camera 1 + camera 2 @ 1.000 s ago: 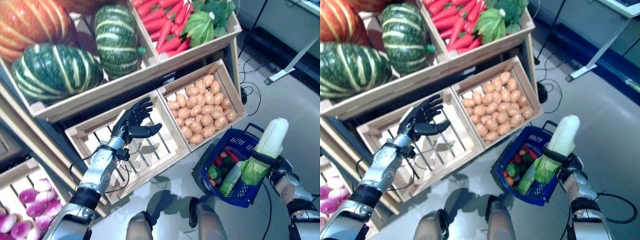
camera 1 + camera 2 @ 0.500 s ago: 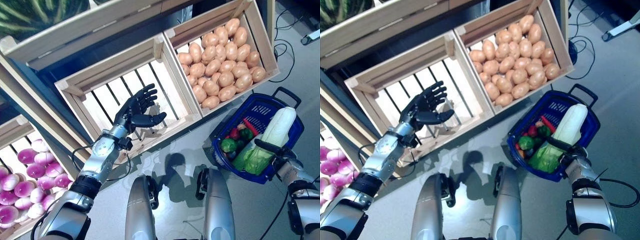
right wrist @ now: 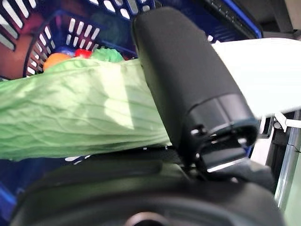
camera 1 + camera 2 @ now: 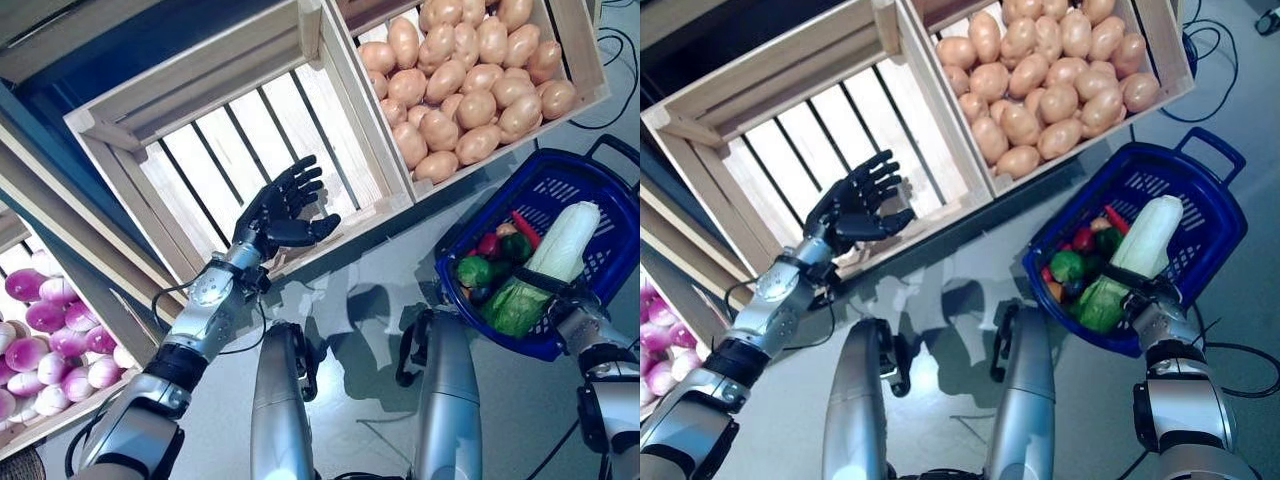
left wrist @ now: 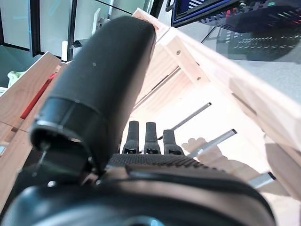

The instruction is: Put vegetables into the basket

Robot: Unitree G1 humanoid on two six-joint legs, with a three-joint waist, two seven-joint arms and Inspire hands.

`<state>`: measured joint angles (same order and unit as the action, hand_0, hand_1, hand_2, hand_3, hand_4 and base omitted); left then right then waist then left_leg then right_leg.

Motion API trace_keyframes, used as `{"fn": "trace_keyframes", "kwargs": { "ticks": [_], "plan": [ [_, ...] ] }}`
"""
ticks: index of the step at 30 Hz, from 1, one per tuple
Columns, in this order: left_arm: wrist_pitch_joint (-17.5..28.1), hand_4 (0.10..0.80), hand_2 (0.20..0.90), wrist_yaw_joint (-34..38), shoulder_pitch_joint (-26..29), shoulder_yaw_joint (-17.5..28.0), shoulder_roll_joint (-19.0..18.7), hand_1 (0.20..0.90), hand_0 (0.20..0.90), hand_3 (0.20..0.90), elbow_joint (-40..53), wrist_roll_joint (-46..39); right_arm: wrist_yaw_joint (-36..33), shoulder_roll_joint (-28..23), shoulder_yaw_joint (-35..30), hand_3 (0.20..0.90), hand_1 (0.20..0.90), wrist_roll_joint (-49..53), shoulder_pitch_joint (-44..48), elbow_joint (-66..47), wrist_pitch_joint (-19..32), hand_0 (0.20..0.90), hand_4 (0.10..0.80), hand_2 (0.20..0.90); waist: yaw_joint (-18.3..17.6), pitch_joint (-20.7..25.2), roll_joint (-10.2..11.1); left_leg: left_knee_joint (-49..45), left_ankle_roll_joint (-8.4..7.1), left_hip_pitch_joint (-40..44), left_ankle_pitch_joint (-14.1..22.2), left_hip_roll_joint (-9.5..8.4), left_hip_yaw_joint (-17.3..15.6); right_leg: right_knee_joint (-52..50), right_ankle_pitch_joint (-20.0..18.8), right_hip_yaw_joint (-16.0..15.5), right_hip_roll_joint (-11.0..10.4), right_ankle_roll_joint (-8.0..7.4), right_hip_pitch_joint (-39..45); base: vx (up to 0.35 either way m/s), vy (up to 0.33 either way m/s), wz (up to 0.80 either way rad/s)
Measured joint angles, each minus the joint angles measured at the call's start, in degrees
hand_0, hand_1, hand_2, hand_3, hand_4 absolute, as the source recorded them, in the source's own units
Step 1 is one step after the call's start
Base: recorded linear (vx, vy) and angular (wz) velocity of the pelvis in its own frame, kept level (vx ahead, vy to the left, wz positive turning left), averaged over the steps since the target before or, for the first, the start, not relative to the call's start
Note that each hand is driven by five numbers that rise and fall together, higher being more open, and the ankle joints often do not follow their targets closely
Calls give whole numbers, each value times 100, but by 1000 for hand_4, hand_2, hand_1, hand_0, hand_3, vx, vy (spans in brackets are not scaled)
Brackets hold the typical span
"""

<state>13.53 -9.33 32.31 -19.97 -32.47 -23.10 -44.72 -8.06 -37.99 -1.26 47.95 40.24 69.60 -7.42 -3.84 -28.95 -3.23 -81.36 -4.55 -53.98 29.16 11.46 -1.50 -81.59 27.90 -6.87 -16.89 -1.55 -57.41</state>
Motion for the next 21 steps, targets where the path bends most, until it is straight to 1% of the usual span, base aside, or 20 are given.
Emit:
{"fn": "trace_keyframes", "kwargs": {
  "ticks": [5,8,9,12,14,16,17,19,21],
  "plan": [
    [0,800,900,-2,20,0,2,900,900,900,-3,-27,-14,-1,-35,900,900,25,-5,-6,5,900,800,900,19,1,1,73,-11,35,-5,9,-4,73,-10,-10,12,-14,38,26,-18,0],
    [-1,800,900,-6,10,4,9,900,900,900,-12,-39,-16,1,-48,900,900,36,-42,-15,8,900,800,900,20,6,5,384,-52,283,-85,18,-32,370,-72,-52,80,-40,295,23,-6,0],
    [-1,800,900,-7,7,3,17,900,900,900,-14,-42,-18,1,-50,900,900,36,-47,-17,10,900,800,900,15,8,8,548,-39,401,-131,22,-44,526,-104,-68,110,-24,418,0,0,0],
    [-1,800,900,-15,10,5,25,900,900,900,-8,-44,-18,-1,-60,900,900,35,-74,-48,12,900,800,900,15,20,29,1084,-50,808,-260,53,-120,1054,-261,-148,183,-66,829,56,7,-4],
    [-1,800,900,-11,12,8,25,900,900,900,-7,-50,-19,-2,-63,900,900,31,-82,-51,13,900,800,900,19,80,109,1499,-57,1170,-349,72,-231,1410,-334,-158,210,-91,1125,82,6,-10],
    [-2,800,900,-9,16,13,24,900,900,900,-6,-58,-19,-9,-86,900,900,25,-78,-66,14,900,800,900,27,95,129,1783,-96,1463,-408,104,-288,1708,-413,-187,273,-114,1408,96,7,-12],
    [-1,800,900,-14,11,13,26,900,900,900,-8,-59,-19,-9,-92,900,900,20,-87,-71,15,900,800,900,31,131,178,2000,-94,1700,-432,113,-359,1900,-440,-203,280,-123,1604,108,6,-11],
    [-1,800,900,-20,12,17,33,900,900,900,-21,-57,-24,-9,-160,900,900,-2,-127,-103,21,900,800,900,26,158,204,2295,-91,1990,-484,125,-411,2192,-500,-255,308,-154,1903,118,3,-5],
    [-3,800,900,-38,-13,17,41,900,900,900,-89,-56,-34,-9,-260,900,900,-29,-247,-181,31,900,800,900,47,236,224,2730,-105,2376,-586,140,-474,2649,-616,-316,396,-190,2299,138,0,-6]
  ]
}}
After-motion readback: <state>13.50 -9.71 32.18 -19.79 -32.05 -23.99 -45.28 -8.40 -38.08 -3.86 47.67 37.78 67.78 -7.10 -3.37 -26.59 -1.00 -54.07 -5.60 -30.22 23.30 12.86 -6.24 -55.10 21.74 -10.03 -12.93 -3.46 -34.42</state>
